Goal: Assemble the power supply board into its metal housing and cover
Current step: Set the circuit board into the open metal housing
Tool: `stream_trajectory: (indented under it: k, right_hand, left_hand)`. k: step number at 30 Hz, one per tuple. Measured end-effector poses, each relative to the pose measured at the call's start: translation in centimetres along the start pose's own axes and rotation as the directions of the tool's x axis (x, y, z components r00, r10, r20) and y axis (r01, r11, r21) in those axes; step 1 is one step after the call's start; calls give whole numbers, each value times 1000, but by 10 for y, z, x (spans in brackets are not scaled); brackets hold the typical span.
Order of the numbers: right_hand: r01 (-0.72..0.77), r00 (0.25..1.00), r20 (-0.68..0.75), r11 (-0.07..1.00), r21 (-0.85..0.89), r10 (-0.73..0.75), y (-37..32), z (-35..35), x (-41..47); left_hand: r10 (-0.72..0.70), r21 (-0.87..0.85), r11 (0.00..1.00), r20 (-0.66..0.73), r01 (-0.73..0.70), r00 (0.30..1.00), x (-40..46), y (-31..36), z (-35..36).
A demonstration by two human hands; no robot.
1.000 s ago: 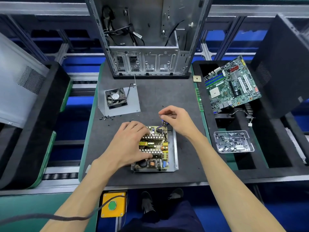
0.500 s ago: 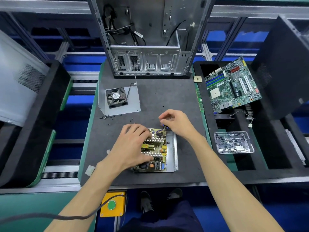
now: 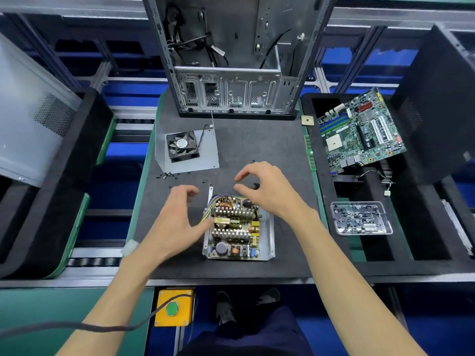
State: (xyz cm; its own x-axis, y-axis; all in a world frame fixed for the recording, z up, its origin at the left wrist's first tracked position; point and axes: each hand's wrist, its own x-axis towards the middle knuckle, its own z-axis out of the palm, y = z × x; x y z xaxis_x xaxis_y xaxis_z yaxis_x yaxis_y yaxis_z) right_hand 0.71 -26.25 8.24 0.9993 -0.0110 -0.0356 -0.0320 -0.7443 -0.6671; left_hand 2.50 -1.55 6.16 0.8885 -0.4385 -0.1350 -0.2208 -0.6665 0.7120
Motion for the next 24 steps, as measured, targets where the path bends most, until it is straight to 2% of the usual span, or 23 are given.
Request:
stream_trajectory:
  k: [2,5,9,12,15,19,24]
  right_hand:
    - [21,998,56,999,34,-23,-6,3,0]
    - [20,984,174,1000,16,-22,-13,13,0]
    - [-11,965,260,1000,-22,16,-14,28,-4]
    - [-29,964,263,999,-44,40,-11,34,-5]
    - [-49,966,252,997,-64,63,-10,37,-4]
    - [-50,966,249,993,-106,75,-10,40,-1]
    - [-44,961,264,990,-134,78,-13,43,1]
  left_hand:
    - [-108,-69,991,115,116,987,-2,-5,-7]
    - [-88,-106,988,227,114,970,-2,-6,-11]
    - [-33,-102,994,92,42,995,7,0,-13]
    - [-9,-4,1000,-68,9,998,22,0,-17]
    - [-4,-3,1000,-163,3,987,40,0,-17]
    - [-109,-64,993,-182,99,977,61,-7,-15]
    - [-185,-25,983,-101,184,978,66,-20,-18]
